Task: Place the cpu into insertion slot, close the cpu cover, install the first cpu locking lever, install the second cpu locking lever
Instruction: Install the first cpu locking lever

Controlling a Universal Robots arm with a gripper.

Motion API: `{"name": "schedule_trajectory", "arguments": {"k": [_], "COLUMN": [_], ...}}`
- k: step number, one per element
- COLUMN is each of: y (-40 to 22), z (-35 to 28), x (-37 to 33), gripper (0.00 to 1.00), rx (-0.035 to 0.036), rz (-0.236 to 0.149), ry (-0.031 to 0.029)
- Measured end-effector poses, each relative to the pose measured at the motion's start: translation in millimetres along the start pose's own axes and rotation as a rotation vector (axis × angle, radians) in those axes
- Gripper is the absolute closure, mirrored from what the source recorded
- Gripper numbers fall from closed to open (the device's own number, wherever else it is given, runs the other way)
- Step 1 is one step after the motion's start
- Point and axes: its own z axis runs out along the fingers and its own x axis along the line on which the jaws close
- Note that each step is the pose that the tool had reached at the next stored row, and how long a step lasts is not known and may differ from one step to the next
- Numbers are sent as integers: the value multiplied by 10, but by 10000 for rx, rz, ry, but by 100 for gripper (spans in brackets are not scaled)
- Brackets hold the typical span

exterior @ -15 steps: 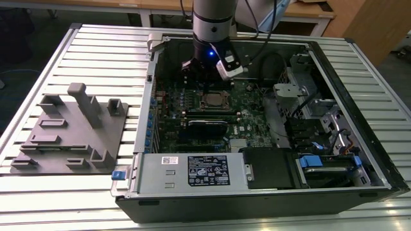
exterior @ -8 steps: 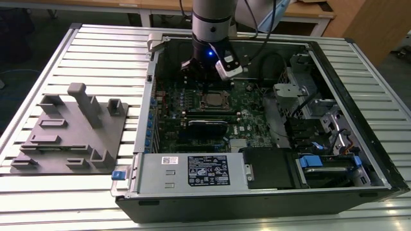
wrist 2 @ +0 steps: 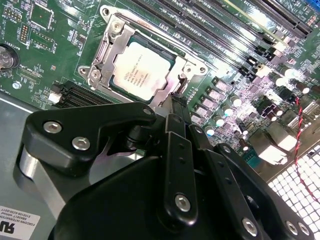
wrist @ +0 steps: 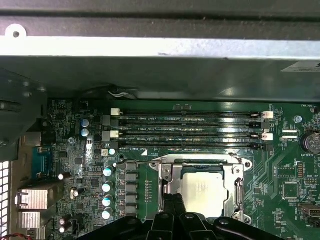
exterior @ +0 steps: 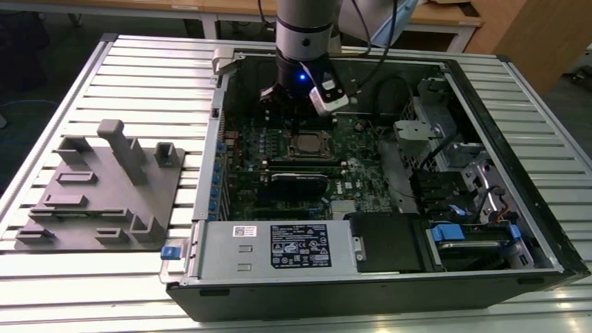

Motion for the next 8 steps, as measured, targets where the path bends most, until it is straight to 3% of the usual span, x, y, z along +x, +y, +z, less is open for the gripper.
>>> {"name": "schedule_trajectory", "arguments": {"k": [8], "y": [0], "z": [0], "x": [4], "gripper": [89], "rx": [0], "rz": [0], "ry": [0]}}
